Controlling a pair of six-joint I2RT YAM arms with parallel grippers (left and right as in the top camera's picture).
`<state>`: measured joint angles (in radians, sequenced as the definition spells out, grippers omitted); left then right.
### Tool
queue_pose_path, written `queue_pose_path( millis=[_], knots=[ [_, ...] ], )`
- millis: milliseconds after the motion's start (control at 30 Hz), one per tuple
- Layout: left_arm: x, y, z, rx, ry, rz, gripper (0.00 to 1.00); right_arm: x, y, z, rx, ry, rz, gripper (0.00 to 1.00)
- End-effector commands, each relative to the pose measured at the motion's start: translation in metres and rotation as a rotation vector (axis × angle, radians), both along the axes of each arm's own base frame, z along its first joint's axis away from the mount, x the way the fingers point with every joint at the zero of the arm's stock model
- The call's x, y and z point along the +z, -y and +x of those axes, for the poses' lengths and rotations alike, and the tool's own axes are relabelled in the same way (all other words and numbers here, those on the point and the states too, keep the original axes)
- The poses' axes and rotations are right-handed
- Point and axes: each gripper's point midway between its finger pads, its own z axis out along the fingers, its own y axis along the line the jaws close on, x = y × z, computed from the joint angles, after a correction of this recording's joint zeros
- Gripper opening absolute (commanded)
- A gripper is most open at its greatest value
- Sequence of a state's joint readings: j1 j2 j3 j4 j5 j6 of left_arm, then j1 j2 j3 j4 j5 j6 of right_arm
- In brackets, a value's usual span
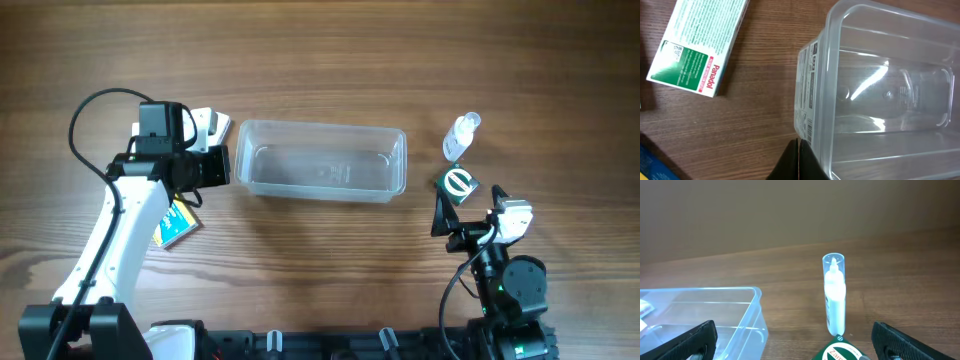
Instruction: Pack container
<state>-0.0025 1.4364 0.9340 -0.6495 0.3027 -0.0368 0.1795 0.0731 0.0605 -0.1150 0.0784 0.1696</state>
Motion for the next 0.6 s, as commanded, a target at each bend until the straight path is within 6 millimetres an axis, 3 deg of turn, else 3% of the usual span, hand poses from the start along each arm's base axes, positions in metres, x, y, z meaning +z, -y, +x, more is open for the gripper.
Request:
queue_pose_path(
  millis=[0,267,567],
  knots=[
    [0.000,0.002,-0.002,0.000,-0.014,-0.023,0.04,0.000,-0.001,0.000,0.010,0.005,-0.008,1.00],
    [-0.003,0.003,-0.008,-0.001,-0.040,-0.024,0.04,0.000,-0.001,0.000,0.010,0.005,-0.008,1.00],
    [-0.001,0.030,-0.010,-0.086,-0.021,-0.022,0.04,0.000,-0.001,0.000,0.010,0.005,-0.008,1.00]
  ],
)
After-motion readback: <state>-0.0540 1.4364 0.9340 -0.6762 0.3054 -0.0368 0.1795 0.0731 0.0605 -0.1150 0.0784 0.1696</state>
